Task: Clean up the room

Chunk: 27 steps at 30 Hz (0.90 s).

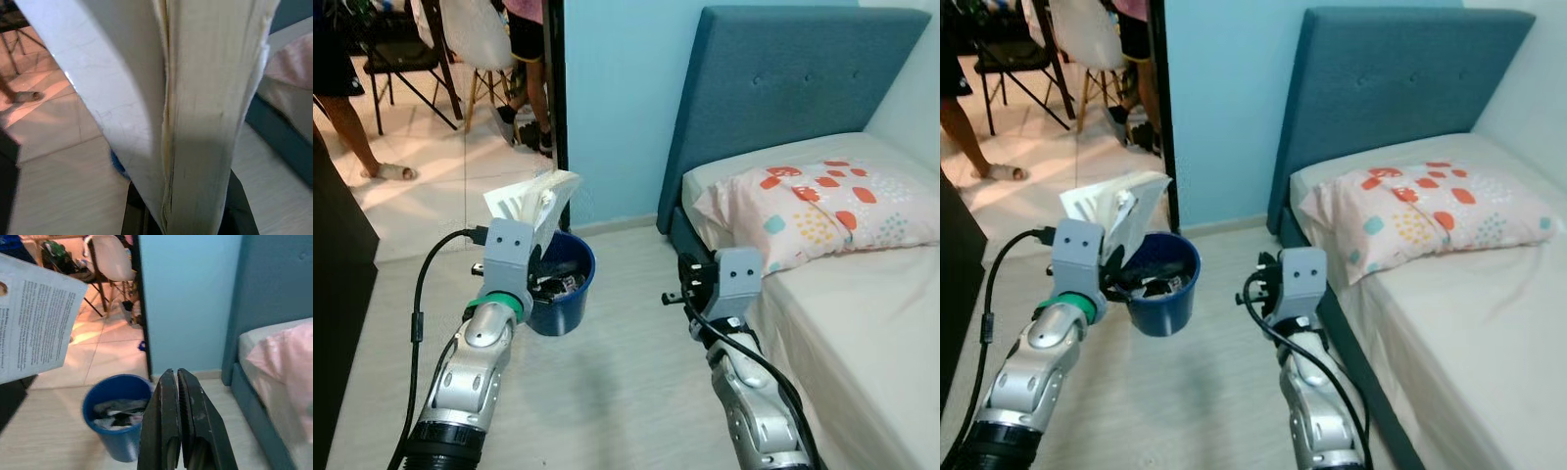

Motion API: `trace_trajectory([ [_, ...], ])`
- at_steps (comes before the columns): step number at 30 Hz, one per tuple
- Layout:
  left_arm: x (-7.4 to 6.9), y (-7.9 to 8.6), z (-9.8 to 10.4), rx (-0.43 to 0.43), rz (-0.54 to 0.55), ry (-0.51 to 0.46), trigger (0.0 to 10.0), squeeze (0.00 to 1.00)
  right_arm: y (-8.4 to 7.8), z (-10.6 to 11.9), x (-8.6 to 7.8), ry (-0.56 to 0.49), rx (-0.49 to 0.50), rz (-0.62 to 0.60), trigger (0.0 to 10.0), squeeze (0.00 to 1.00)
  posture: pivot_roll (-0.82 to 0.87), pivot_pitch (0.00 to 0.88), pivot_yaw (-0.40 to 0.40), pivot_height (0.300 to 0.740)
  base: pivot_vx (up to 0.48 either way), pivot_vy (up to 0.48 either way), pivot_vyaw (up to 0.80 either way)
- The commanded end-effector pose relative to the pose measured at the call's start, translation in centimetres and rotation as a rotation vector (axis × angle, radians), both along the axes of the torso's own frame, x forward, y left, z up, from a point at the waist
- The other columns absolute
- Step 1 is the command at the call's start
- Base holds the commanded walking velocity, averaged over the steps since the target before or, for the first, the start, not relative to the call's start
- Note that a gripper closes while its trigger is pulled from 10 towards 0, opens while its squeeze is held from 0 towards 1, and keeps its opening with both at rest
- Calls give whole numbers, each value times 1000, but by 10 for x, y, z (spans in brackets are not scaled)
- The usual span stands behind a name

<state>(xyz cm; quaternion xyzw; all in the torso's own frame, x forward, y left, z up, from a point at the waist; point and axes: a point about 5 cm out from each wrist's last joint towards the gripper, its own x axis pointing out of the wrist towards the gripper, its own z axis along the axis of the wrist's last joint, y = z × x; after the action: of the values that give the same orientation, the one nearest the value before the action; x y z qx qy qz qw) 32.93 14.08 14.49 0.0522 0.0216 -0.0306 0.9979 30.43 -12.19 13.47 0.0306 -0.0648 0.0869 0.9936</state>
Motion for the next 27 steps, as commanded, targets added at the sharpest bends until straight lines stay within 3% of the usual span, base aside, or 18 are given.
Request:
trace_trajectory([
  [1, 1, 1, 6, -1, -7, -33, 10000, 0, 1, -2, 0, 14, 15, -2, 10000, 0, -52, 51, 32, 707, 326, -277, 0],
  [11, 2, 0, 6, -2, -12, -31, 10000, 0, 0, -2, 0, 12, 17, -7, 10000, 0, -54, 52, 33, 707, 323, -259, 0],
  [18, 2, 0, 6, -4, -18, -36, 10000, 0, 0, -2, 0, 12, 16, -6, 10000, 0, -53, 49, 33, 707, 275, 0, 0],
  [27, 2, -4, 10, -2, -44, -66, 10000, 0, 2, -2, 1, 11, 16, -2, 10000, 0, -50, 44, 36, 707, 0, 0, 0],
])
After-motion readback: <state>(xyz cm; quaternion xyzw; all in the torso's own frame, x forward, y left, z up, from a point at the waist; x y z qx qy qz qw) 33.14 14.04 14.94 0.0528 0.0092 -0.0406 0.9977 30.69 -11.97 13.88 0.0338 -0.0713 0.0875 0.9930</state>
